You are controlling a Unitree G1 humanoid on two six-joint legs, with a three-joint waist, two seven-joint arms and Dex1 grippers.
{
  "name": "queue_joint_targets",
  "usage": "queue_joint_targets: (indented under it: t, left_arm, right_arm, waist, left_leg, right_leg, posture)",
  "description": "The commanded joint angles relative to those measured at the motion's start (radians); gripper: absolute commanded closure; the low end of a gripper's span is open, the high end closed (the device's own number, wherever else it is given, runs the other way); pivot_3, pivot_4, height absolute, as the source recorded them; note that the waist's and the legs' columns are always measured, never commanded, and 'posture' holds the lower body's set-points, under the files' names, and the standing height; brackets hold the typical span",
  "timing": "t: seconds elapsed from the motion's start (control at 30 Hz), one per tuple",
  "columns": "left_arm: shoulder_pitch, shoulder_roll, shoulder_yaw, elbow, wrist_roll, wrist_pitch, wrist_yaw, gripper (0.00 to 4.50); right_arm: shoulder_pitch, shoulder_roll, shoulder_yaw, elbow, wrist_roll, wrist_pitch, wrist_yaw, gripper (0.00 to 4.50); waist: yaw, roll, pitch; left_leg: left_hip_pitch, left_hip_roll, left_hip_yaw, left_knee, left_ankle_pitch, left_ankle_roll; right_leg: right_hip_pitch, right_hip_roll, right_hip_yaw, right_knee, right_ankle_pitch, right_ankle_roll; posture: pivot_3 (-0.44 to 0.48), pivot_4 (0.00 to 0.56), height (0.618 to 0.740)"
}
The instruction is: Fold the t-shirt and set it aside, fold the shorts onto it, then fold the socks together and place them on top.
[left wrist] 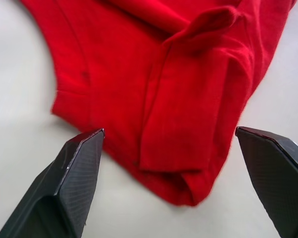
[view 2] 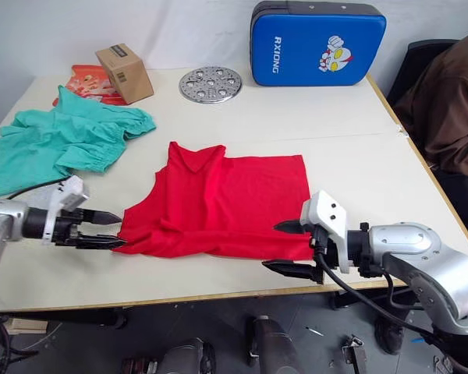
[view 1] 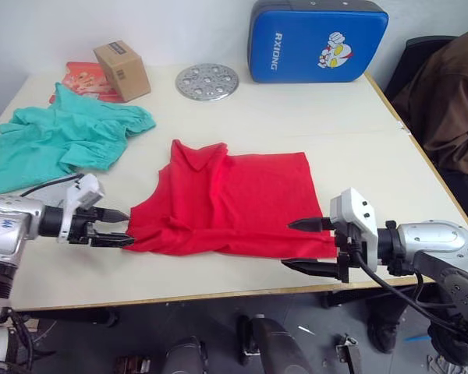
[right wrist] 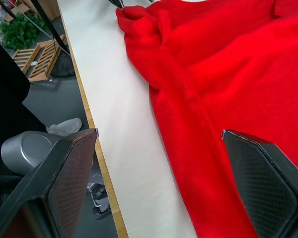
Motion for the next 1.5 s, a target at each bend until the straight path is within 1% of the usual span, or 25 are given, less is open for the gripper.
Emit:
queue_joint_targets:
  t: [0.03,0.17,0.33,0.4,0.73,0.77,0.8,0.87,0.9,1.03,1.27,1.3,1.33,1.5]
  left_arm:
    - [-0.023,0.014,0.011,-0.008,-0.007,0.003,-0.016,0.99]
    - [-0.019,0.022,0.002,-0.013,-0.002,0.004,-0.030,2.23]
    - [-0.006,0.029,-0.010,-0.009,0.017,-0.010,-0.039,3.89]
    - [-0.008,0.028,-0.010,-0.008,0.018,-0.009,-0.041,4.47]
    - [-0.056,0.031,-0.011,0.026,0.024,0.009,-0.055,4.47]
    - [-0.064,0.033,-0.006,0.039,0.020,0.010,-0.058,4.10]
    - [-0.069,0.034,-0.003,0.047,0.021,0.002,-0.058,3.88]
    - [-0.070,0.033,-0.004,0.054,0.030,-0.014,-0.045,3.31]
    - [-0.066,0.032,-0.008,0.054,0.037,-0.020,-0.037,2.93]
    - [-0.044,0.028,-0.020,0.031,0.035,-0.003,-0.041,1.67]
    - [-0.021,0.014,-0.027,0.017,0.043,-0.010,-0.022,1.67]
    - [-0.020,0.013,-0.027,0.016,0.043,-0.011,-0.020,2.08]
    - [-0.019,0.012,-0.028,0.015,0.042,-0.011,-0.019,2.26]
    - [-0.022,0.012,-0.026,0.014,0.039,-0.011,-0.021,3.91]
  right_arm:
    - [0.001,0.002,-0.005,-0.024,0.009,-0.014,-0.004,0.41]
    - [0.014,0.005,-0.011,-0.031,0.015,-0.012,-0.016,0.41]
    - [0.023,0.008,-0.017,-0.036,0.024,-0.012,-0.029,0.41]
    - [0.024,0.008,-0.019,-0.036,0.029,-0.010,-0.033,0.41]
    - [0.025,0.002,-0.024,-0.030,0.041,-0.014,-0.039,0.41]
    - [0.025,0.003,-0.023,-0.030,0.042,-0.014,-0.039,0.41]
    - [0.025,0.003,-0.023,-0.030,0.042,-0.015,-0.039,0.41]
    - [0.026,0.003,-0.021,-0.030,0.042,-0.015,-0.040,0.41]
    - [0.027,0.003,-0.021,-0.031,0.042,-0.015,-0.040,0.41]
    - [0.027,0.003,-0.019,-0.032,0.043,-0.015,-0.040,0.41]
    - [0.025,0.003,-0.023,-0.032,0.051,-0.011,-0.042,0.41]
    - [0.025,0.002,-0.024,-0.031,0.052,-0.010,-0.043,0.41]
    - [0.025,0.002,-0.025,-0.031,0.054,-0.010,-0.044,0.41]
    - [0.022,0.001,-0.028,-0.030,0.061,-0.009,-0.047,0.41]
  waist:
    - [-0.003,0.000,0.000]
    - [-0.002,0.000,0.000]
    - [-0.002,0.000,0.000]
    - [-0.002,0.000,0.000]
    - [-0.001,0.000,0.000]
    - [0.000,-0.001,0.000]
    - [0.000,-0.001,0.000]
    - [-0.002,-0.001,0.000]
    - [-0.002,-0.001,0.000]
    - [-0.002,-0.001,0.000]
    - [-0.001,-0.001,0.000]
    - [-0.001,-0.001,0.000]
    - [-0.001,-0.001,0.000]
    - [0.000,-0.001,0.000]
  left_leg:
    - [0.000,0.000,0.000,0.000,0.000,0.000]
    - [0.000,0.000,0.000,0.000,0.000,0.000]
    - [0.000,0.000,0.000,0.000,0.000,0.000]
    - [0.000,0.000,0.000,0.000,0.000,0.000]
    - [0.000,0.000,0.000,0.000,0.000,0.000]
    - [0.000,0.000,0.000,0.000,0.000,0.000]
    - [0.000,0.000,0.000,0.000,0.000,0.000]
    - [0.000,0.000,0.000,0.000,-0.001,0.001]
    - [0.000,0.000,0.000,0.000,-0.001,0.001]
    - [0.000,0.000,0.000,0.000,-0.001,0.000]
    - [0.000,0.000,0.000,0.000,-0.001,0.001]
    - [0.000,0.000,0.000,0.000,-0.001,0.001]
    - [0.000,0.000,0.000,0.000,-0.001,0.001]
    - [0.000,0.000,0.000,0.000,-0.001,0.001]
  right_leg:
    - [0.000,0.000,0.000,0.000,0.000,0.000]
    - [0.000,0.000,0.000,0.000,0.000,0.000]
    - [0.000,0.000,0.000,0.000,0.000,0.000]
    - [0.000,0.000,0.000,0.000,0.000,0.000]
    - [0.000,0.000,0.000,-0.001,0.000,0.001]
    - [0.000,0.000,0.000,-0.001,0.000,0.001]
    - [0.000,0.000,0.000,-0.001,0.000,0.001]
    - [0.000,0.000,0.000,-0.001,0.000,0.001]
    - [0.000,0.000,0.000,-0.001,0.000,0.001]
    - [0.000,0.000,0.000,-0.001,0.000,0.001]
    - [0.000,0.000,0.000,-0.001,0.000,0.001]
    - [0.000,0.000,0.000,-0.001,0.000,0.001]
    - [0.000,0.000,0.000,-0.001,0.000,0.001]
    - [0.000,0.000,0.000,-0.001,0.000,0.001]
  posture:
    - [0.000,0.150,0.740]
    - [0.000,0.150,0.740]
    - [0.000,0.150,0.740]
    - [0.000,0.150,0.740]
    - [0.000,0.150,0.740]
    - [0.000,0.150,0.740]
    - [0.000,0.150,0.740]
    - [0.000,0.150,0.740]
    - [0.000,0.150,0.740]
    - [0.000,0.150,0.740]
    - [0.000,0.150,0.740]
    - [0.000,0.150,0.740]
    - [0.000,0.150,0.740]
    - [0.000,0.150,0.740]
